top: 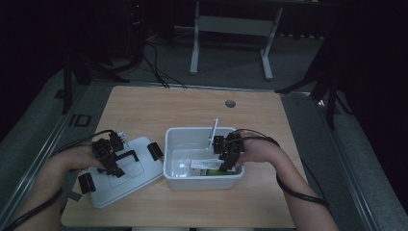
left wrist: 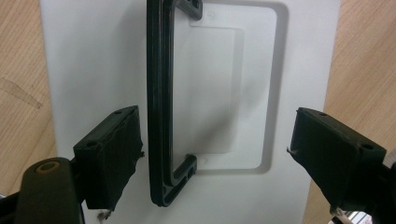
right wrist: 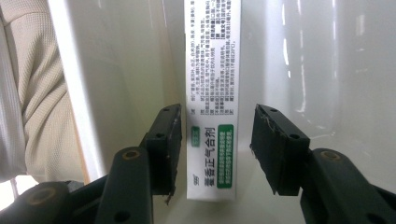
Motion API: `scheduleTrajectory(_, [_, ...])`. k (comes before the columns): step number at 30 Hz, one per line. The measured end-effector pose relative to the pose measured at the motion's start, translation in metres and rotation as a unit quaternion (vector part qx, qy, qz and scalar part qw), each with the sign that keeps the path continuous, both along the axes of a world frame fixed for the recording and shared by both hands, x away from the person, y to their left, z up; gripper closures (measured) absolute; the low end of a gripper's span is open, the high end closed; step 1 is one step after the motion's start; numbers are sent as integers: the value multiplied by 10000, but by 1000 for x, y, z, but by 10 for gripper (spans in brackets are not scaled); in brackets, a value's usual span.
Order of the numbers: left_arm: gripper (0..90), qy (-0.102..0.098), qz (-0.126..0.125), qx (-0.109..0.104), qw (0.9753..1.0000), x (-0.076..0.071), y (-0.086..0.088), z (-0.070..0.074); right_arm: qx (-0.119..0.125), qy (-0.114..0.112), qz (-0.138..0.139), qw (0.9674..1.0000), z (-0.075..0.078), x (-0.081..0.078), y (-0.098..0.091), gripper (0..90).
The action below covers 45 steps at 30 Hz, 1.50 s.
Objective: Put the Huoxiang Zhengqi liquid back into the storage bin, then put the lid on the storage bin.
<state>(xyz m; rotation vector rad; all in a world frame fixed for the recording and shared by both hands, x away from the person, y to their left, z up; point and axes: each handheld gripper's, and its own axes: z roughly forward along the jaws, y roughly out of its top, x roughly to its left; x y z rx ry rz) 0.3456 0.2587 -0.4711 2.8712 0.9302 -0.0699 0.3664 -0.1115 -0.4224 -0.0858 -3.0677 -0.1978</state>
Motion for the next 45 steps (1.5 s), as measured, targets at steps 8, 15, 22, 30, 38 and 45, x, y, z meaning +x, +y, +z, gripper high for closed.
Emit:
scheduleTrajectory(8, [174,14,-22,12,10000,-1,-3,1,219,-112,-93,9997,17,0,-9,497])
scheduleTrajectory(15, [182,-18,-44,-28,10000,-2,-4,3,496,-252,-258,9981,35,0,-25,477])
scheduleTrajectory(22, [182,-45,-53,-24,10000,-2,-4,2,746,-374,-446,9955,46,2,-47,449])
scheduleTrajectory(30, [182,-174,-40,-12,9998,-3,-3,4,883,-506,-770,9918,55,3,-80,420])
scheduleTrajectory(38, [205,-342,-31,-61,9994,-2,-3,3,818,-574,-1171,9881,51,5,-116,416])
scheduleTrajectory(45, [255,-375,5,-39,9993,0,-3,-1,658,-502,-1424,9863,32,6,-139,416])
